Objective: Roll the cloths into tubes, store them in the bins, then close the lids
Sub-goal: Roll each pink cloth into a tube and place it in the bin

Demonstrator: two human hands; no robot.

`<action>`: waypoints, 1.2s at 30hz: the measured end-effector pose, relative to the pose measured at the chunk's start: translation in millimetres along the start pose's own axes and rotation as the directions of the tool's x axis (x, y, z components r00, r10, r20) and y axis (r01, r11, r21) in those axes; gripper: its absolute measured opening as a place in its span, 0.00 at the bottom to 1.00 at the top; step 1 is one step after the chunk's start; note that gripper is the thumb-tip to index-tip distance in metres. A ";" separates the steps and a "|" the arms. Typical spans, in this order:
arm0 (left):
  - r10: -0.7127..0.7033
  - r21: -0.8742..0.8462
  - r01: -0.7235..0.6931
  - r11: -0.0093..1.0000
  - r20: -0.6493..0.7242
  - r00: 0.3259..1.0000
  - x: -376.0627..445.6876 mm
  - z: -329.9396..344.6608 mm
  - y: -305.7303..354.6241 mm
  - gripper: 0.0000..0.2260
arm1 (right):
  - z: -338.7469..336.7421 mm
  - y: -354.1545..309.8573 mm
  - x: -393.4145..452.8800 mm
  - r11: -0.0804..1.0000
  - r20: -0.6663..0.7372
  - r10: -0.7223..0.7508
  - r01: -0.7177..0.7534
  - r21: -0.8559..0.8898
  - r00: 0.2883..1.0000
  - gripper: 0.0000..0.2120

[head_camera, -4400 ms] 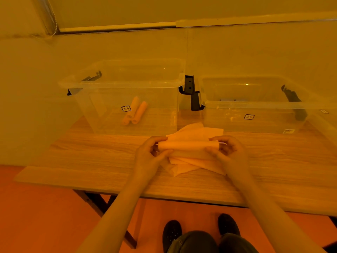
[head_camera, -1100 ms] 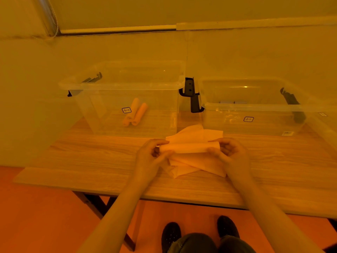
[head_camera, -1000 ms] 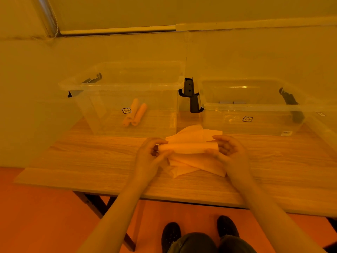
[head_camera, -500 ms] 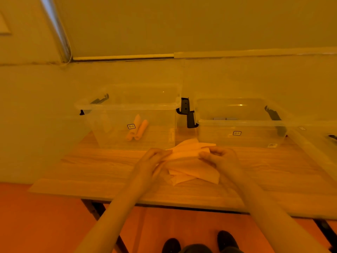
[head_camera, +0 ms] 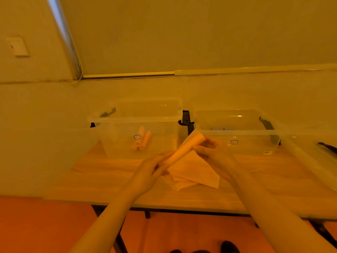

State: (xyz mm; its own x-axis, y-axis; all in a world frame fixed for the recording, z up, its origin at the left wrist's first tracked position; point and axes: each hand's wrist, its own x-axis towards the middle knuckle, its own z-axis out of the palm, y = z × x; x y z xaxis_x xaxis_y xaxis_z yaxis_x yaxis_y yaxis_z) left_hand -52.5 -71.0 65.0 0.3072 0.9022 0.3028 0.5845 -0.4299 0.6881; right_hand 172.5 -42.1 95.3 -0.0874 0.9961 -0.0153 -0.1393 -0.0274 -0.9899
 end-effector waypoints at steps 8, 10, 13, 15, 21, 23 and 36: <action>-0.243 -0.635 0.271 0.723 0.133 0.961 -6.5 -3.8 17.9 0.17 | 24.7 -6.7 -5.3 0.947 0.072 -0.114 0.086 0.309 0.991 0.25; -0.262 -0.704 0.290 0.648 0.152 0.953 -6.4 -4.8 17.5 0.17 | 31.3 -7.9 -5.0 0.939 0.067 -0.136 0.107 0.328 0.988 0.23; -0.258 -0.708 0.292 0.643 0.159 0.953 -4.6 -9.0 17.4 0.19 | 41.1 -9.8 -1.5 0.938 0.023 -0.146 0.131 0.320 0.989 0.24; -0.251 -0.604 0.270 0.750 0.119 0.961 -1.6 -12.8 19.4 0.20 | 47.5 -11.2 2.1 0.936 -0.004 -0.148 0.141 0.322 0.989 0.25; -0.137 -0.151 0.115 0.982 -0.141 0.981 11.2 -22.7 21.0 0.20 | 65.4 -11.9 11.0 0.951 -0.050 -0.148 0.156 0.266 0.988 0.27; -0.144 -0.138 0.121 0.983 -0.166 0.976 14.5 -23.6 18.2 0.20 | 70.2 -13.3 14.2 0.953 -0.051 -0.163 0.171 0.250 0.985 0.27; -0.162 -0.226 0.099 0.969 -0.279 0.947 38.2 -46.4 10.8 0.15 | 94.1 -40.7 47.4 0.961 0.067 -0.234 0.220 0.167 0.970 0.30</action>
State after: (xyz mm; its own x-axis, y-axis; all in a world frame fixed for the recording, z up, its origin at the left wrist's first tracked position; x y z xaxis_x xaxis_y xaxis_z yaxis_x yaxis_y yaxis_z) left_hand -69.3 -39.7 114.6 -0.0131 0.9332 0.3592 0.4274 -0.3196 0.8457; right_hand 81.2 -1.8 148.1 -0.1179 0.9669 0.2262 -0.3179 0.1791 -0.9311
